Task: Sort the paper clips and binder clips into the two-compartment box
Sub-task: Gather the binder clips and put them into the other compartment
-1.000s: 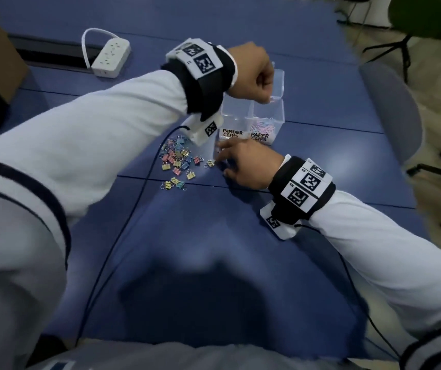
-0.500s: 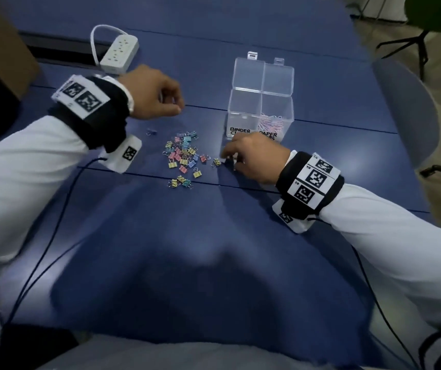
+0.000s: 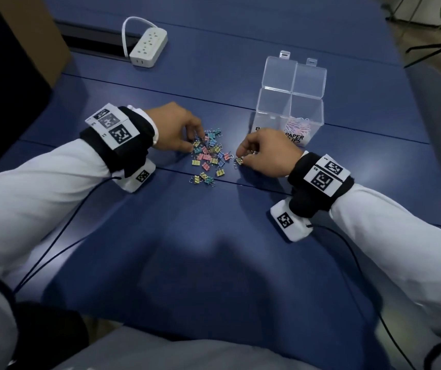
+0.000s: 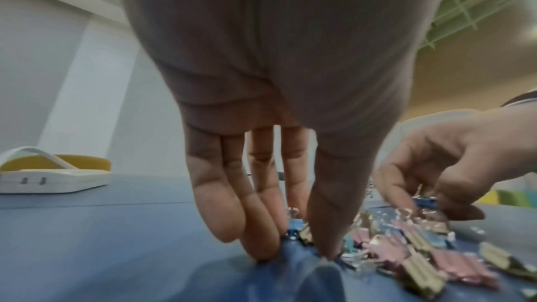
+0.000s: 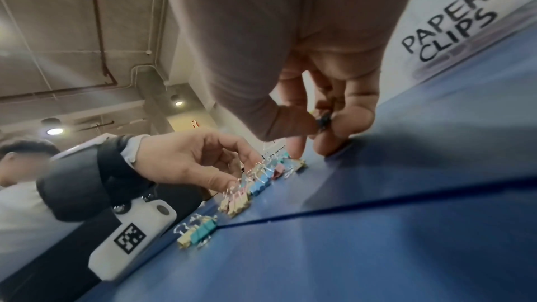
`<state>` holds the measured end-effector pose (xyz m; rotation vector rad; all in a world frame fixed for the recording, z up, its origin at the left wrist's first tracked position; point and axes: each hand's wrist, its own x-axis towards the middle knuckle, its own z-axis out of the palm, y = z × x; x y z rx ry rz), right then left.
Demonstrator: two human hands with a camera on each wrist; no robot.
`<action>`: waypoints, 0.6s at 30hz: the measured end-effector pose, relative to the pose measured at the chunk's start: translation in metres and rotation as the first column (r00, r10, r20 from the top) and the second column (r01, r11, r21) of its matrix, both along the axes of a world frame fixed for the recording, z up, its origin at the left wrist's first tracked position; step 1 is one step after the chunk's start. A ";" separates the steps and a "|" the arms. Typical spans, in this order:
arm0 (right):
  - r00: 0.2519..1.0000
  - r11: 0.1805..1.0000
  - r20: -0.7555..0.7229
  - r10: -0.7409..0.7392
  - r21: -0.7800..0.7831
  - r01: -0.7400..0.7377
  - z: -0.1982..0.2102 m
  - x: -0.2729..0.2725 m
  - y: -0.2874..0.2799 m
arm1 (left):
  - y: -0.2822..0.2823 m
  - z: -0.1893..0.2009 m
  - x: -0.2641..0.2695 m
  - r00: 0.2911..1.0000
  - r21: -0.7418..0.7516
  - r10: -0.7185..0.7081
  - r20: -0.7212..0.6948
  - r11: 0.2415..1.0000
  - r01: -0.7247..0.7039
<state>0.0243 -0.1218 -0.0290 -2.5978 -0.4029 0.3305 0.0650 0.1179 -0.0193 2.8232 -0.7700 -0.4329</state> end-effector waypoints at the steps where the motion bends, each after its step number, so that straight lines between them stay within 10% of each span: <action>1: 1.000 1.000 0.001 0.004 -0.002 -0.004 0.001 -0.002 0.000 | -0.004 0.000 -0.002 1.000 -0.013 -0.004 -0.013 1.000 0.003; 8: 0.979 0.956 0.079 0.189 -0.241 -0.165 0.001 -0.009 0.008 | -0.028 -0.003 -0.013 0.994 -0.004 -0.104 0.036 0.995 0.104; 18: 0.988 0.978 0.077 0.136 -0.170 -0.121 0.007 -0.008 0.007 | -0.036 -0.005 -0.014 0.985 -0.031 -0.169 0.026 0.985 0.170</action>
